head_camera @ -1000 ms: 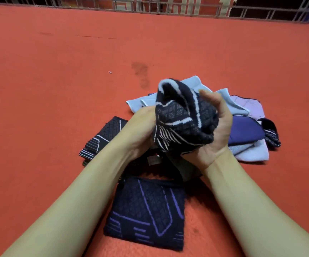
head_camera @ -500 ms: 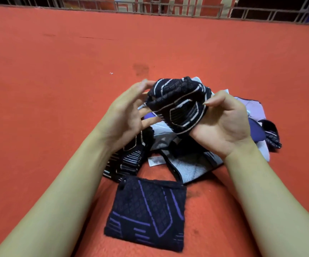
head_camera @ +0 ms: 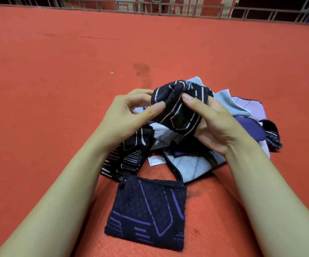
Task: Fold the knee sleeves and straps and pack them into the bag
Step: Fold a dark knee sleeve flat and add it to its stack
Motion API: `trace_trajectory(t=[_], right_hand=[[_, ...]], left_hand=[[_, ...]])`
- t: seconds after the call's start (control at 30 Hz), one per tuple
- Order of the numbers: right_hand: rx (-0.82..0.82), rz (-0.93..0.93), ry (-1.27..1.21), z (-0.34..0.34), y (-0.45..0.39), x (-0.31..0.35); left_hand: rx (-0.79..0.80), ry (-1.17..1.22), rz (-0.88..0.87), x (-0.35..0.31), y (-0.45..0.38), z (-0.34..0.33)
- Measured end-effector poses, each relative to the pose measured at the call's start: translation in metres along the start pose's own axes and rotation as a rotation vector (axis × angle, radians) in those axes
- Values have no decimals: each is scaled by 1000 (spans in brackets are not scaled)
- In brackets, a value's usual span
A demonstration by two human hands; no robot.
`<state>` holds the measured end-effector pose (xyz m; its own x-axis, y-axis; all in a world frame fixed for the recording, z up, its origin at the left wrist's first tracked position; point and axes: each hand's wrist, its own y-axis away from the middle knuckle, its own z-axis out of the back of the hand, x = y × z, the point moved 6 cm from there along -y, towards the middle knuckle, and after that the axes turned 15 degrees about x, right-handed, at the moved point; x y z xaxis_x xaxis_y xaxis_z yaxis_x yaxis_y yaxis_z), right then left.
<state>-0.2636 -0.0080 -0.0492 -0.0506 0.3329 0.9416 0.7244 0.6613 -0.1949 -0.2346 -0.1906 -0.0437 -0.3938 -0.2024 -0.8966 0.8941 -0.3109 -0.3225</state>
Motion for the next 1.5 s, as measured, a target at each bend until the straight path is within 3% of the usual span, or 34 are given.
trace_trajectory(t=[0.23, 0.5, 0.63, 0.8, 0.97, 1.07, 1.2, 1.4, 1.5], right_hand=[[-76, -40, 163, 14, 4, 5], [-211, -72, 220, 33, 10, 15], [-38, -16, 165, 19, 8, 15], [-31, -20, 195, 22, 8, 13], [74, -91, 238, 14, 12, 9], [76, -89, 273, 15, 12, 10], [-47, -41, 308, 26, 10, 16], [-228, 19, 643, 43, 17, 39], [-345, 92, 682, 52, 22, 51]], left_hand=[[-104, 106, 42, 7, -1, 11], [-225, 394, 121, 18, -4, 17], [-216, 391, 166, 22, -3, 14], [-156, 471, 244, 21, -3, 6], [-34, 497, 173, 22, -5, -1], [-45, 554, 116, 23, -4, 4], [-99, 365, 49, 15, -3, 9], [-195, 45, -32, 1, 0, 15], [-229, -39, -6, -4, 4, 19]])
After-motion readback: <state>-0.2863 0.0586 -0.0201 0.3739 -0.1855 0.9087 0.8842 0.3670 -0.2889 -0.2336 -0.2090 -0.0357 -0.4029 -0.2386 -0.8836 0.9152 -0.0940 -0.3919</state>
